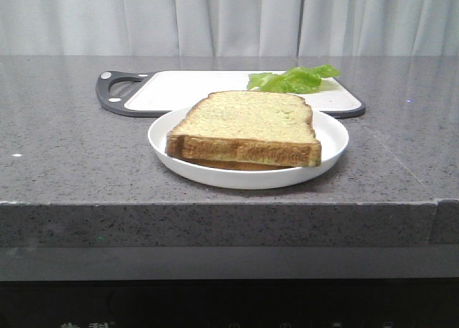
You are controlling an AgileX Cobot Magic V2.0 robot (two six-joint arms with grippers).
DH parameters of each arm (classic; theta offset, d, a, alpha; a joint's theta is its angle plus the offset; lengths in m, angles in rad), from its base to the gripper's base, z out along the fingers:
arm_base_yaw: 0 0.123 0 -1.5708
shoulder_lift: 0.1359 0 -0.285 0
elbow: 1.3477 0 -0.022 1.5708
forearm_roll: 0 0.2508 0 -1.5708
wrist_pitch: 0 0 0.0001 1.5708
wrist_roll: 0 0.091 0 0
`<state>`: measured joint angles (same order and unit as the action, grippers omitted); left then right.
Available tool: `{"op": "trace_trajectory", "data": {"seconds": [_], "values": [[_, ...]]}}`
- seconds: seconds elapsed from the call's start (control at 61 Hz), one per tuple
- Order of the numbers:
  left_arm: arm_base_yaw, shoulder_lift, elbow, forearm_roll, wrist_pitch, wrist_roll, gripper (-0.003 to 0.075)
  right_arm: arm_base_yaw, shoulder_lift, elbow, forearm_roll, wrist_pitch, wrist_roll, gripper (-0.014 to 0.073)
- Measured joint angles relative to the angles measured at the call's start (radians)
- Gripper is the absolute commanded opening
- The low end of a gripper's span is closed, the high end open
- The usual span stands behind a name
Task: Left arm grabs bread, right arm adds lettuce
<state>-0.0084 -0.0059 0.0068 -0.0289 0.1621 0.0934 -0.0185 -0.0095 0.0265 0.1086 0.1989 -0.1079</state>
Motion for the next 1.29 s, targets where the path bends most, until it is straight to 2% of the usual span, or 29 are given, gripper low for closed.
{"op": "trace_trajectory", "data": {"seconds": [1.081, 1.294], "values": [[0.000, 0.000, 0.000, 0.000, 0.000, 0.000, -0.0019, 0.000, 0.000, 0.000, 0.000, 0.000, 0.000, -0.0058], [0.000, 0.000, 0.000, -0.029, -0.048, 0.000, -0.0020, 0.000, 0.000, 0.000, 0.000, 0.000, 0.000, -0.0058]]}}
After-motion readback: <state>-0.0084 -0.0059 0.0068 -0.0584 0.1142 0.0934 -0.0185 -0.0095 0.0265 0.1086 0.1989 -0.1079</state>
